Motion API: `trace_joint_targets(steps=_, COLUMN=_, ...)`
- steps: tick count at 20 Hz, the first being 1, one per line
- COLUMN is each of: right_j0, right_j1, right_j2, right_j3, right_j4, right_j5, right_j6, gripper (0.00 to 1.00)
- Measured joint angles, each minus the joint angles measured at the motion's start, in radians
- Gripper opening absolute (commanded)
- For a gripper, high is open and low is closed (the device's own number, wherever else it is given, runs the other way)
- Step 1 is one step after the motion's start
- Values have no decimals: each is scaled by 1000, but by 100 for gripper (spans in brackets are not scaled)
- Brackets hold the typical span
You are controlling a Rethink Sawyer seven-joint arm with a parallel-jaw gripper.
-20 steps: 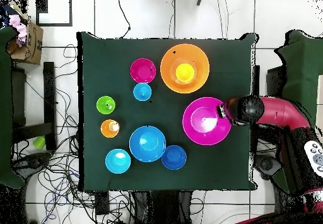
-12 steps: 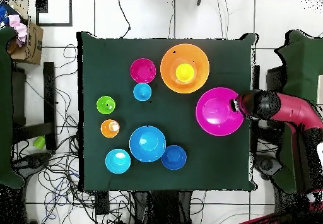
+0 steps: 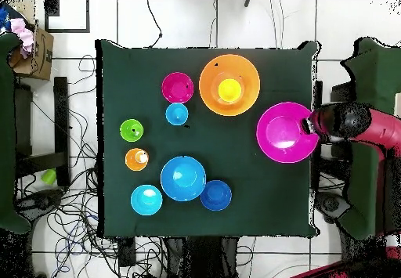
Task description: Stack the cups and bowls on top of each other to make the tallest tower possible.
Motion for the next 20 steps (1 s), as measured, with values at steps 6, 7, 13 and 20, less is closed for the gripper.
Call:
trace_joint_targets(steps=6, right_j0=-16, right_j1=73, right_j2=27, right_j3=-171, right_j4=-1, right_j5=86, right_j6=-103, gripper=0)
trace_joint_targets(steps=7, right_j0=-18, right_j1=79, right_j2=29, right_j3=-185, right_j4=0, right_j5=93, right_j6=-114, gripper=0)
trace_joint_targets(steps=13, right_j0=-63, right_j1=54, right_j2=21, right_j3=-178, right_j4=15, right_j5=99, right_j6=-161, gripper=0)
trace_joint_targets(steps=20, right_j0=-171, right_j1=-142, right_j2=-2, right_j3=42, right_j4=63, right_j5=90, right_j6=-161, gripper=0)
